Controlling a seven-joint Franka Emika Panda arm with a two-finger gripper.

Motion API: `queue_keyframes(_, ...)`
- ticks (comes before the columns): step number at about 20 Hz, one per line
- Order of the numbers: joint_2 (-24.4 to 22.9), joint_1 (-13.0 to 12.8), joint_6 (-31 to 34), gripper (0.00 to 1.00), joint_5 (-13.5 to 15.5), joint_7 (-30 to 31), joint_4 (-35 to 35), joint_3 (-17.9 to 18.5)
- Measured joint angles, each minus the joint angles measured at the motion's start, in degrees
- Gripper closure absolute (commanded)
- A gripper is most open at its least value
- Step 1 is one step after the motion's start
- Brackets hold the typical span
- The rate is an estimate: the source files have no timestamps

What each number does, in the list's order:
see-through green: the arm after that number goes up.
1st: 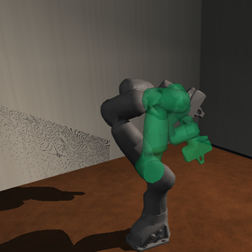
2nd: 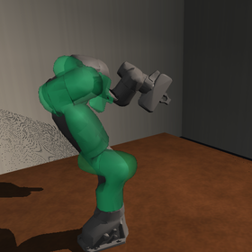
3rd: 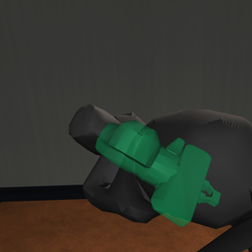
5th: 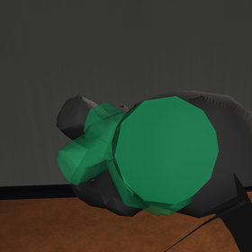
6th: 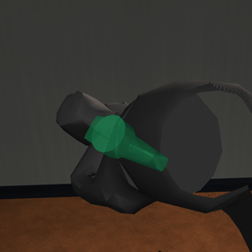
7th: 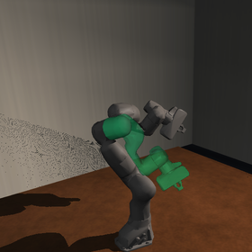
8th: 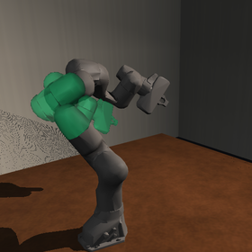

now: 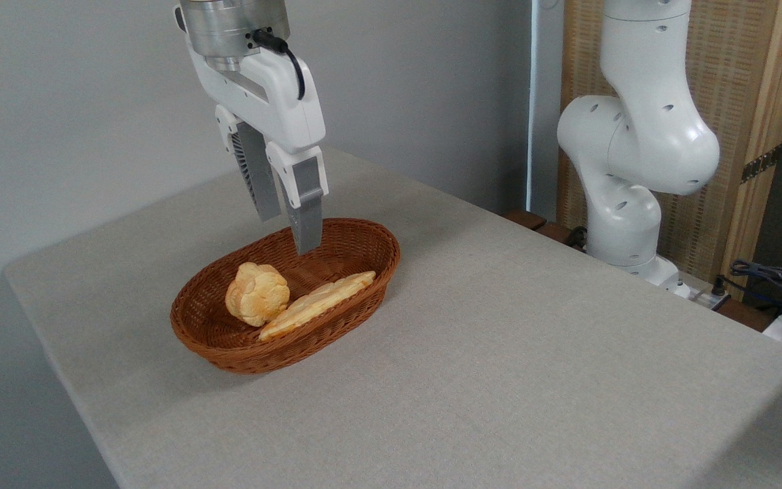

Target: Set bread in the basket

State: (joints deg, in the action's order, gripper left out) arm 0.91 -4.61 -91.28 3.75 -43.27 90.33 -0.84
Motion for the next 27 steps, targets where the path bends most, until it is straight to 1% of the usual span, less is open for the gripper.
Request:
queue_keyframes(3, -0.1, -0.1, -1.8, 0.0, 0.0, 0.0, 0.9, 0.0)
queue_keyframes(14, -0.3, -0.1, -1.9, 0.0, -0.1, 0.0, 1.3, 0.0)
queue_keyframes(15, -0.3, -0.2, -1.9, 0.0, -0.5, 0.0, 1.3, 0.0)
queue_keyframes(17, -0.3, -0.2, -1.9, 0.0, -2.6, 0.0, 1.4, 0.0)
queue_keyframes(18, -0.3, -0.3, -1.9, 0.0, -3.2, 0.1, 1.4, -0.1)
queue_keyframes(27, -0.3, -0.4, -1.7, 0.0, -3.6, 1.0, 1.5, -0.2)
